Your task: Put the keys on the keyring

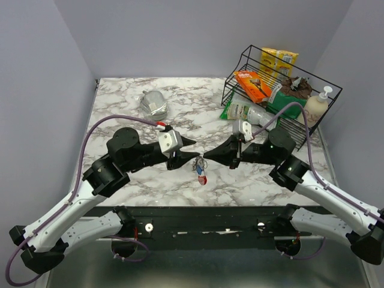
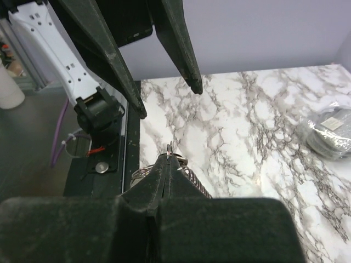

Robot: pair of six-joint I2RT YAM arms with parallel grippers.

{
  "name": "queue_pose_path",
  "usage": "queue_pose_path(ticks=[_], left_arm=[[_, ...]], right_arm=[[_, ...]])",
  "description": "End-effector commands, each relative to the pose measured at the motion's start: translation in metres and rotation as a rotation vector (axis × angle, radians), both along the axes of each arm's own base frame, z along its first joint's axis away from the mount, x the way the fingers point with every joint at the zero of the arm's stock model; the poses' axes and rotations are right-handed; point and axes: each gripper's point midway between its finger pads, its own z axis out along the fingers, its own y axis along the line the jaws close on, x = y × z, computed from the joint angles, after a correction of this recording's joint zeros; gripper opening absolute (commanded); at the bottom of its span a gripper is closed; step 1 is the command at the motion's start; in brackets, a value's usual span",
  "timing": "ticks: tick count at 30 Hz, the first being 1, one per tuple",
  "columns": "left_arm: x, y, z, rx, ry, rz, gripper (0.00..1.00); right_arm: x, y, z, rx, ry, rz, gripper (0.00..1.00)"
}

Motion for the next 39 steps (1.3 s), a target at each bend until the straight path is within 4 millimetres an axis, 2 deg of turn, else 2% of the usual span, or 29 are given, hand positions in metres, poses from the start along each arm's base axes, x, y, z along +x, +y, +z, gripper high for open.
queue_pose_path(ticks=[1,8,13,20,26,34,39], left_arm=[[0.0,-0.001,0.018,-0.111,-0.009,0.014,0.49],[-0.011,-0.004,0.031,-0.192,-0.018,-0.044,0.49],[-0.035,-0.009,0.041,-0.244,-0.023,-0.189,0.44],[-0.066,-0.02,0.031,-0.191,0.001,-0.43,0.42],[-0.062,-0.026,0.037,-0.2,-0.01,-0.436,0.42],[-0.045,-0.032,0.045,-0.195,-0.029,-0.374,0.42],[-0.05,-0.037,0.047,-0.199,-0.016,-0.428,0.36]], right_arm=[[0.002,-0.013,0.04,0.166,-0.066,-0.084,0.0],[-0.018,-0.047,0.082,0.437,-0.171,-0.137,0.0],[-0.028,-0.06,0.091,0.503,-0.215,-0.143,0.0],[-0.051,-0.065,0.1,0.519,-0.262,-0.053,0.0],[-0.064,-0.06,0.097,0.472,-0.287,0.027,0.0],[-0.067,-0.061,0.098,0.455,-0.298,0.042,0.0],[-0.064,-0.059,0.093,0.437,-0.289,0.034,0.0]])
